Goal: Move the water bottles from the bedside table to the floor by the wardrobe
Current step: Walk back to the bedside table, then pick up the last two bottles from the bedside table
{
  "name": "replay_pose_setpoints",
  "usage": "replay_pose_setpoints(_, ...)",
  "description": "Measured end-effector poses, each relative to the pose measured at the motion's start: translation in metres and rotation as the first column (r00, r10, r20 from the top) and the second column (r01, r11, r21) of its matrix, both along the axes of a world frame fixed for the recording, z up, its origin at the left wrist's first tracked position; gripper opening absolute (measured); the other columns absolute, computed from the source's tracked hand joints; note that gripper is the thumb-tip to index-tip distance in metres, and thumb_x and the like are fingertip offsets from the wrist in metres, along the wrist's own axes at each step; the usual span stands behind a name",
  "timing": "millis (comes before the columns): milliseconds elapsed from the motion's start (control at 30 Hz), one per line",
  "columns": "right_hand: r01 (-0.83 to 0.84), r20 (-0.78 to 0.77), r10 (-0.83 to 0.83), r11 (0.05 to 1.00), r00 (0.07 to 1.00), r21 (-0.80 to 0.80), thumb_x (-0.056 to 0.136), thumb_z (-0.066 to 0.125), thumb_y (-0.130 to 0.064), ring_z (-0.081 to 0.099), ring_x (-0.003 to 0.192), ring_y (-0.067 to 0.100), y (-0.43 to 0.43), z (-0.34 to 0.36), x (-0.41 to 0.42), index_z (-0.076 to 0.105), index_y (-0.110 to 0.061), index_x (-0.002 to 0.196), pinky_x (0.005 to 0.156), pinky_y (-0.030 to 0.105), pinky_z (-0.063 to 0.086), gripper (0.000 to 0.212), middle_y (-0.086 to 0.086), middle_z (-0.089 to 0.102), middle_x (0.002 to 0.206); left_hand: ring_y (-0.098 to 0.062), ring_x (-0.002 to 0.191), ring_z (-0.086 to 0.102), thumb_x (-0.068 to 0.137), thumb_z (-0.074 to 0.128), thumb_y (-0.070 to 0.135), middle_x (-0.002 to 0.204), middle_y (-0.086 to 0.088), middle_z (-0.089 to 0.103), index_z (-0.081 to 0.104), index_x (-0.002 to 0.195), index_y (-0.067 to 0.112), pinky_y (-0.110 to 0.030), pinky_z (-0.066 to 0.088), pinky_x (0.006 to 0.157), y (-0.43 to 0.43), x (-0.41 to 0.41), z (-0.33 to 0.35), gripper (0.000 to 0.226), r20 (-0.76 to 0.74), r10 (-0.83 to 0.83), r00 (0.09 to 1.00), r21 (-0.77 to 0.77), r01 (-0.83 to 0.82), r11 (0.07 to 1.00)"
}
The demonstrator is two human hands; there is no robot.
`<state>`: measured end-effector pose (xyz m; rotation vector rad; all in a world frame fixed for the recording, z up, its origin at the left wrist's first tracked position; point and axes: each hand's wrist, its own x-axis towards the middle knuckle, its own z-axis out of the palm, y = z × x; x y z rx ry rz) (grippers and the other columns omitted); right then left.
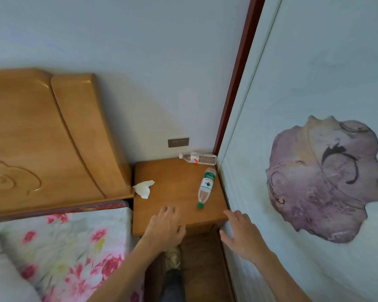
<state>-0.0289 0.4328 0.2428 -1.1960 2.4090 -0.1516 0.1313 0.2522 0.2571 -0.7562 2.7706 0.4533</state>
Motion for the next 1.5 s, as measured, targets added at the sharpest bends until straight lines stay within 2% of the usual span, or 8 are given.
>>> replay_pose_setpoints(433, 0.109, 0.051, -0.112, 0.992, 0.992, 0.07, 0.098, 0.047, -0.049, 0.044, 0.127, 0.017, -0.127, -0.009, -0.075, 0.027, -0.022, 0.149, 0.098, 0.03, 0.046, 0.061, -0.001, 0.043, 0.143, -0.024, 0.117, 0.05, 0.096, 0.043, 0.04, 0.13, -0.007, 0.051, 0.045, 0.128, 0.015, -0.038, 0.049, 0.09, -0.11, -0.089, -0.015, 0.041, 0.058, -0.073, 0.996, 0.068, 0.069, 0.995)
replay_pose_setpoints(567, 0.094, 0.057, -0.1, 0.99, 0.993, 0.102, 0.097, 0.05, -0.051, 0.045, 0.128, 0.017, -0.157, -0.017, -0.096, 0.029, -0.024, 0.148, 0.097, 0.03, 0.047, 0.061, -0.001, 0.044, 0.144, -0.026, 0.122, 0.048, 0.098, 0.042, 0.043, 0.135, -0.007, 0.049, 0.042, 0.134, 0.016, -0.039, 0.049, 0.094, -0.125, -0.103, -0.028, 0.045, 0.104, -0.098, 0.99, 0.106, 0.087, 0.991)
replay_pose_setpoints(700, 0.056, 0.064, -0.064, 0.991, 0.996, 0.123, 0.096, 0.051, -0.052, 0.044, 0.131, 0.018, -0.188, -0.031, -0.124, 0.029, -0.025, 0.148, 0.098, 0.032, 0.048, 0.062, 0.0, 0.043, 0.146, -0.027, 0.117, 0.05, 0.097, 0.041, 0.043, 0.131, -0.01, 0.049, 0.042, 0.132, 0.015, -0.039, 0.048, 0.088, -0.141, -0.116, -0.045, 0.045, 0.131, -0.142, 0.981, 0.077, 0.133, 0.988)
replay_pose_setpoints(867, -0.015, 0.084, 0.009, 0.997, 0.996, 0.073, 0.094, 0.06, -0.045, 0.045, 0.132, 0.021, -0.224, -0.05, -0.155, 0.029, -0.028, 0.147, 0.095, 0.036, 0.053, 0.064, 0.0, 0.044, 0.146, -0.027, 0.113, 0.05, 0.095, 0.043, 0.039, 0.128, -0.011, 0.049, 0.043, 0.128, 0.014, -0.038, 0.048, 0.083, -0.155, -0.132, -0.074, 0.041, 0.169, -0.196, 0.966, 0.054, 0.189, 0.98)
replay_pose_setpoints(1000, -0.042, 0.075, 0.037, 0.997, 0.996, 0.064, 0.095, 0.057, -0.045, 0.046, 0.129, 0.022, -0.249, -0.069, -0.174, 0.035, -0.024, 0.143, 0.1, 0.037, 0.05, 0.057, 0.002, 0.048, 0.141, -0.025, 0.11, 0.05, 0.096, 0.041, 0.04, 0.124, -0.01, 0.05, 0.044, 0.127, 0.014, -0.038, 0.049, 0.084, -0.16, -0.144, -0.098, 0.04, 0.188, -0.224, 0.956, 0.075, 0.213, 0.974)
replay_pose_setpoints(1100, -0.053, 0.094, 0.048, 0.997, 0.994, 0.058, 0.096, 0.056, -0.043, 0.042, 0.136, 0.023, -0.263, -0.085, -0.186, 0.035, -0.021, 0.145, 0.103, 0.04, 0.047, 0.058, 0.002, 0.044, 0.148, -0.024, 0.105, 0.052, 0.096, 0.04, 0.039, 0.121, -0.009, 0.051, 0.045, 0.126, 0.014, -0.038, 0.052, 0.081, -0.161, -0.154, -0.12, 0.039, 0.184, -0.252, 0.95, 0.091, 0.238, 0.967)
replay_pose_setpoints(1367, 0.008, 0.138, -0.009, 1.0, 0.99, 0.008, 0.094, 0.056, -0.045, 0.04, 0.138, 0.025, -0.299, -0.152, -0.215, 0.036, -0.023, 0.143, 0.103, 0.046, 0.048, 0.058, 0.001, 0.04, 0.152, -0.028, 0.107, 0.05, 0.095, 0.042, 0.036, 0.123, -0.013, 0.047, 0.041, 0.129, 0.012, -0.041, 0.05, 0.08, -0.169, -0.198, -0.198, 0.042, 0.208, -0.277, 0.938, 0.102, 0.261, 0.96)
replay_pose_setpoints(1500, 0.036, 0.135, -0.036, 0.999, 0.99, -0.003, 0.092, 0.06, -0.044, 0.04, 0.136, 0.026, -0.32, -0.189, -0.228, 0.041, -0.023, 0.139, 0.102, 0.047, 0.049, 0.055, 0.002, 0.047, 0.145, -0.027, 0.102, 0.051, 0.094, 0.044, 0.034, 0.118, -0.012, 0.048, 0.04, 0.128, 0.011, -0.038, 0.046, 0.072, -0.174, -0.218, -0.231, 0.041, 0.17, -0.271, 0.948, 0.104, 0.256, 0.961)
